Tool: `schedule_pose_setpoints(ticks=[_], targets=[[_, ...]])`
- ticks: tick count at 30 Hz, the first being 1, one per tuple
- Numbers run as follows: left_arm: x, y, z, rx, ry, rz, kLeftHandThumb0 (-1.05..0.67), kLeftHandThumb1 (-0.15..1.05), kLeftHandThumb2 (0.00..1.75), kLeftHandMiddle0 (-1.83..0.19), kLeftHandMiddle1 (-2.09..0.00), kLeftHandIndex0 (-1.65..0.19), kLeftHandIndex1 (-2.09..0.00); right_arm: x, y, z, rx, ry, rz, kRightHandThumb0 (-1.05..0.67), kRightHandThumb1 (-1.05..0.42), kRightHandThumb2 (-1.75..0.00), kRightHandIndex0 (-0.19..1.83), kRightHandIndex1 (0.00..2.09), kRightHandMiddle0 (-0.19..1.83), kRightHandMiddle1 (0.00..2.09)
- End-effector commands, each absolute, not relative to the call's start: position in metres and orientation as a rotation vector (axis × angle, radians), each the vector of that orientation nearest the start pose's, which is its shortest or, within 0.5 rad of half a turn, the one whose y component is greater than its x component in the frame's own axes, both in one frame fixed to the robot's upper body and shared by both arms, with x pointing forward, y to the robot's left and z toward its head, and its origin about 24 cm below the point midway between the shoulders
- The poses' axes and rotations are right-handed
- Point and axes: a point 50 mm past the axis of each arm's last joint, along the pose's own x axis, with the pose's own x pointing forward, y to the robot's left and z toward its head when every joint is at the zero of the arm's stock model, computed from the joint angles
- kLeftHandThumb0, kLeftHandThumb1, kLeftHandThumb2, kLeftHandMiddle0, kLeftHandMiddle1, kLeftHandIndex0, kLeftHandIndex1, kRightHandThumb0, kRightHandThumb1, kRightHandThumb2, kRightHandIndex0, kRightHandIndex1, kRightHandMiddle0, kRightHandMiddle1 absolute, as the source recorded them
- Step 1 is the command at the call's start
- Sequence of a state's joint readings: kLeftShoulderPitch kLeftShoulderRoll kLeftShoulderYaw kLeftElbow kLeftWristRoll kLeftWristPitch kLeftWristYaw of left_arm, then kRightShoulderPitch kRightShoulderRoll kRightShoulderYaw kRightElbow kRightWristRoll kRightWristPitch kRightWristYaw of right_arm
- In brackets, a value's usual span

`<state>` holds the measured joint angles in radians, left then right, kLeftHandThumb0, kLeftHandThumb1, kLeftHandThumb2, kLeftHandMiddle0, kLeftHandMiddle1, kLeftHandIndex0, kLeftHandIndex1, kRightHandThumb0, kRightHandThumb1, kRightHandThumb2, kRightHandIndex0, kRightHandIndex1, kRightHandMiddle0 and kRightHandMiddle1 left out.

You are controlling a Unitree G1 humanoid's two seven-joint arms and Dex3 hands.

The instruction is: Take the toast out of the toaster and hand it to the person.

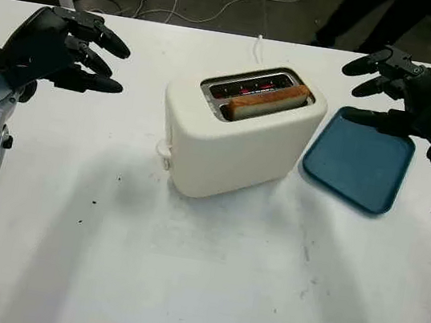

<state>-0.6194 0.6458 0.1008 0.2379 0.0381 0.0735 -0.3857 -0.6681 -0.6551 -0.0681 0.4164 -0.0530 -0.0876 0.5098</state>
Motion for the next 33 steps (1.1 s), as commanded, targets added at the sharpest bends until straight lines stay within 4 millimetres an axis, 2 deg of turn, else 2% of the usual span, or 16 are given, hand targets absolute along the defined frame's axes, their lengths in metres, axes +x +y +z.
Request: schedule_pose_setpoints(ticks=[1, 33], targets=[[0.339, 0.2552, 0.2177, 0.636, -0.24, -0.154, -1.05, 0.56, 0.0, -0.83, -0.84, -0.86, -0.65, 0.3497, -0.2512, 0.2077, -0.709, -0.233, 0.29, -0.9, -0.84, 0.0, 0.08, 1.29, 0.16, 1.0], [0.3391, 0.2546, 0.2176, 0.644, -0.246, -0.156, -1.05, 0.56, 0.0, -0.82, -0.87, -0.84, -0.67, 0.3496, -0.2518, 0.2078, -0.698, -0.229, 0.296, -0.92, -0.85, 0.0, 0.09, 1.29, 0.17, 1.0]])
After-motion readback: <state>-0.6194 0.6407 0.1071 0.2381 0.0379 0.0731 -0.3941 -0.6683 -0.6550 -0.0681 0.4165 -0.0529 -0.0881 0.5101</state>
